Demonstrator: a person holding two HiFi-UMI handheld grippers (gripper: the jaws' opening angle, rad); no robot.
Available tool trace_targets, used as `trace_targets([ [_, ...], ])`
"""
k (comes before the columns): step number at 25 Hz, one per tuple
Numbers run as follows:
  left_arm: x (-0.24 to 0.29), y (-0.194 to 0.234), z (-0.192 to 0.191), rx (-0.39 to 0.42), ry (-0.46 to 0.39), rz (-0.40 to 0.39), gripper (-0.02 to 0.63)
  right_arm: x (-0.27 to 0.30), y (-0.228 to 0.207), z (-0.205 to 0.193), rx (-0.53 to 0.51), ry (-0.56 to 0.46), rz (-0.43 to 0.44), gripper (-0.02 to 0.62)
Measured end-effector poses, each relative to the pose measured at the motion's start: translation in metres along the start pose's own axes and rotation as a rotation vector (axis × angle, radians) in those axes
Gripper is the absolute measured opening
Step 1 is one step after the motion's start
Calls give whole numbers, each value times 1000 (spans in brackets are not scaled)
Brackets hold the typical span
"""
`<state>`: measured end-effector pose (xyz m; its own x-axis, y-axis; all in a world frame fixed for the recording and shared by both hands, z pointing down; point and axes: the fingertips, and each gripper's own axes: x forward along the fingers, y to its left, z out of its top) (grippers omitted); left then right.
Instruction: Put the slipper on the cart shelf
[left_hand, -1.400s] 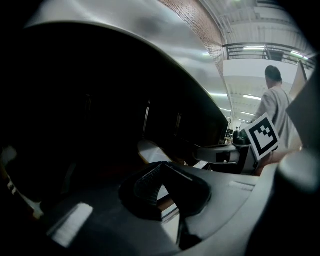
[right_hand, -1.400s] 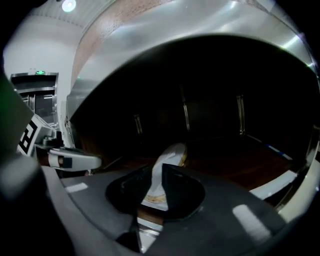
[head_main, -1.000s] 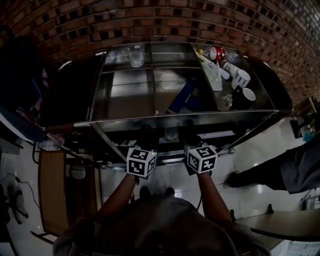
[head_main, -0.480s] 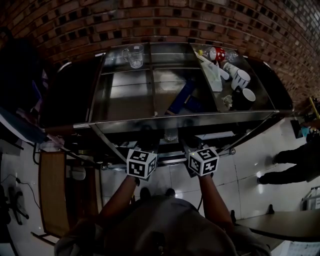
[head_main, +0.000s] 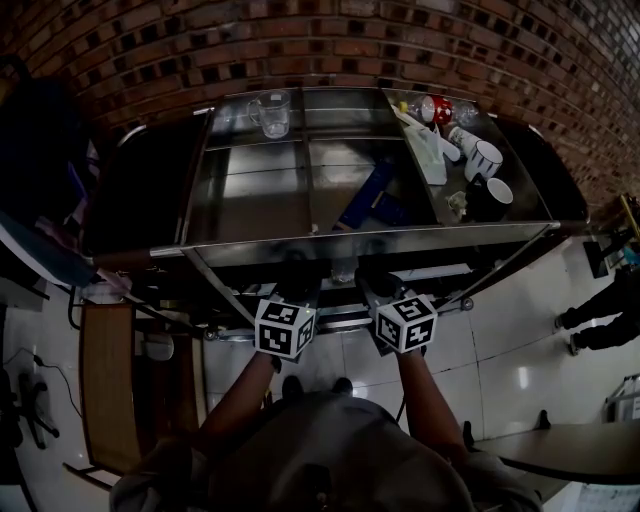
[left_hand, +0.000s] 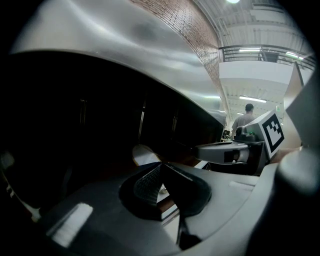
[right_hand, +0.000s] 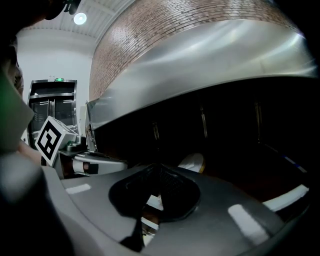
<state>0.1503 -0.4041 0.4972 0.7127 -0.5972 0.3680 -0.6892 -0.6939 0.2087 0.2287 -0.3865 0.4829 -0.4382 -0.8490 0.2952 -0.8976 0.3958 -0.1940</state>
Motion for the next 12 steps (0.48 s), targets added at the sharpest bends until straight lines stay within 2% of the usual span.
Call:
trace_targets([
  [12, -2, -1, -4, -3, 9, -5, 8, -3, 3, -4, 3, 5, -4, 0],
])
